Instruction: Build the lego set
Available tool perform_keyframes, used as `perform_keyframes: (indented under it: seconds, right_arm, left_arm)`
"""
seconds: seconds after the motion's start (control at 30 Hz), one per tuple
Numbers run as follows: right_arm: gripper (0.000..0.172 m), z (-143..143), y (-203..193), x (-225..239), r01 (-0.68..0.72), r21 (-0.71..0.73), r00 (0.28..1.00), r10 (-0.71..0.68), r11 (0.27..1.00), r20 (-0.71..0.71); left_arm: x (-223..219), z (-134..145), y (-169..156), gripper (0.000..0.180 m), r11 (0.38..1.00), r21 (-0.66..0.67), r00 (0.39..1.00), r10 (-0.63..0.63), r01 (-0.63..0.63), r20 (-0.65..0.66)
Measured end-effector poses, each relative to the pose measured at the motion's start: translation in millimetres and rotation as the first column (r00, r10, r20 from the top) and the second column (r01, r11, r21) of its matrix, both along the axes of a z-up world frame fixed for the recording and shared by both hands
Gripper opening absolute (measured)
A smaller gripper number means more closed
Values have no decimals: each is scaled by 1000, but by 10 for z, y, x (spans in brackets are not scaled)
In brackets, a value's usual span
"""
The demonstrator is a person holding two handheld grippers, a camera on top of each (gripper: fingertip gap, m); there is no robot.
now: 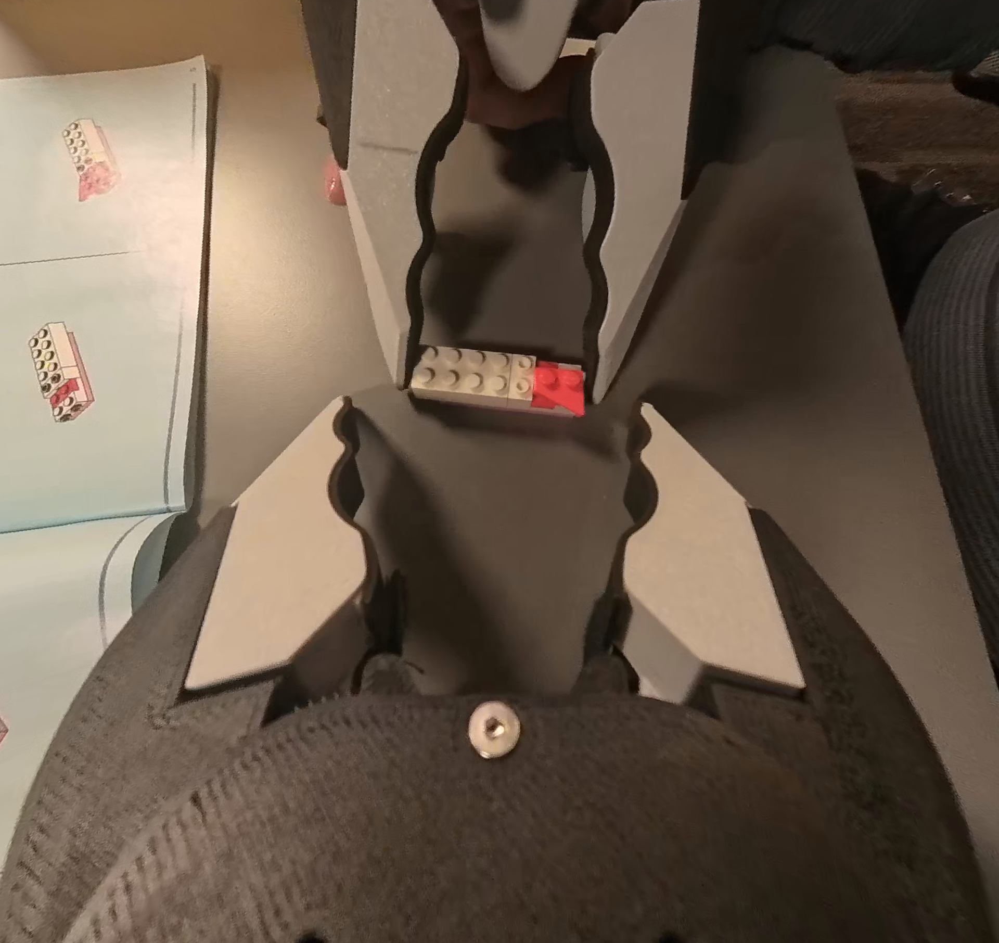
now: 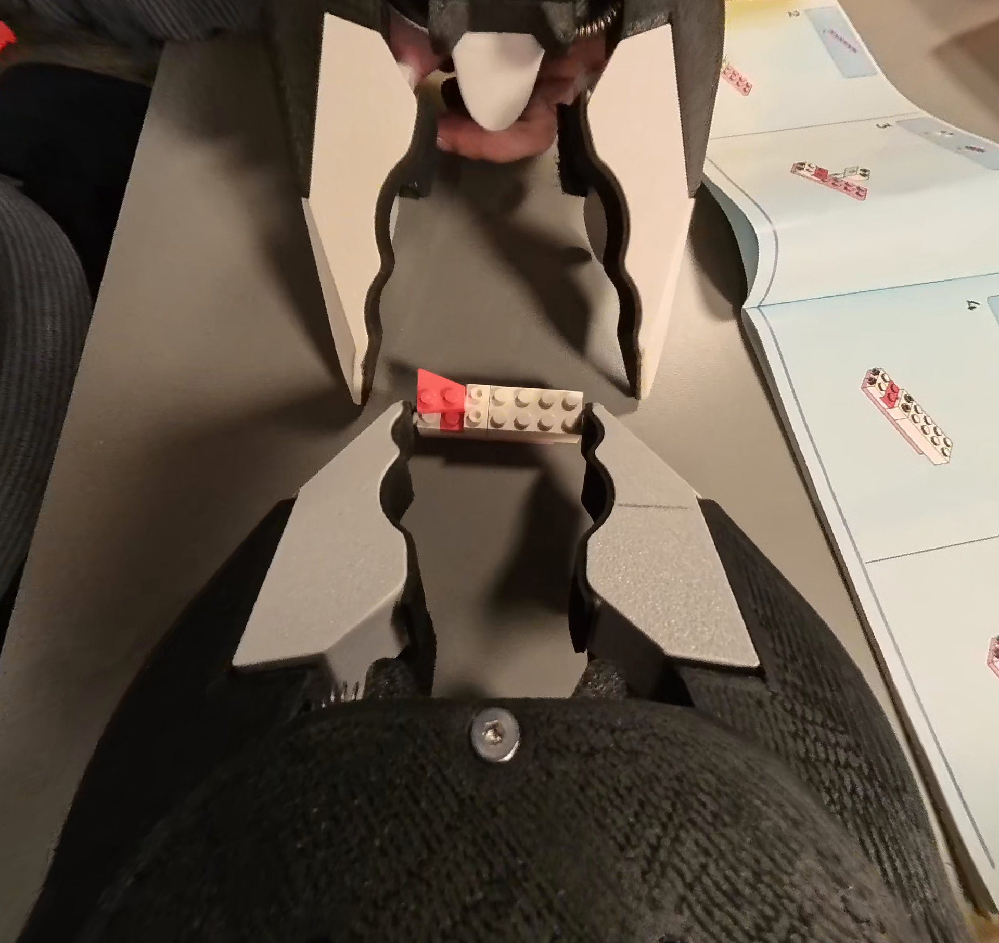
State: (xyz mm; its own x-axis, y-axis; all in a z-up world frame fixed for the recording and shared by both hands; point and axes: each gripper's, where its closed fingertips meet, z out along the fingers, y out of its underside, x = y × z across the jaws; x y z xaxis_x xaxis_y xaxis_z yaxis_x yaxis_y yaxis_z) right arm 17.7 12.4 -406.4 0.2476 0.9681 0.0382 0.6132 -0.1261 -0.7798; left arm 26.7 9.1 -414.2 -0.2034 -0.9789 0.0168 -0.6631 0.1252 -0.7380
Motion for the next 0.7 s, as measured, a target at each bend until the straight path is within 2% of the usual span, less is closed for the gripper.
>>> perform_keyframes:
  seconds: [0.27, 0.33, 0.4, 0.47, 0.57, 0.6, 0.7]
  right_arm:
    - [61, 18, 10, 12, 5, -27, 1000, -5, 1000, -18]
    - [61, 39, 26, 35, 7, -30, 1000, -8, 1000, -29]
    - [61, 66, 51, 80, 21, -37, 999, -22, 999, -35]
    - [61, 115, 65, 115, 28, -41, 998, -30, 999, -46]
    - [61, 174, 75, 150, 35, -43, 998, -37, 998, -50]
    - [61, 196, 67, 153, 33, -46, 998, -36, 998, -55]
    - [61, 268, 23, 142, 13, -58, 997, -17, 998, -73]
  left_arm:
    - [-19, 6, -48, 99, 999, 17, 999, -32, 32, 10]
    - [-24, 43, -87, 94, 995, 76, 996, -71, 67, 47]
    - [-3, 135, -77, 90, 972, 224, 986, -105, 73, 133]
    - [7, 266, -91, 82, 916, 398, 957, -160, 53, 241]
    - [-16, 335, -171, 71, 801, 597, 921, -259, 38, 289]
    - [-18, 346, -160, 69, 744, 667, 916, -283, 22, 284]
    - [9, 367, -104, 57, 521, 853, 908, -340, -33, 243]
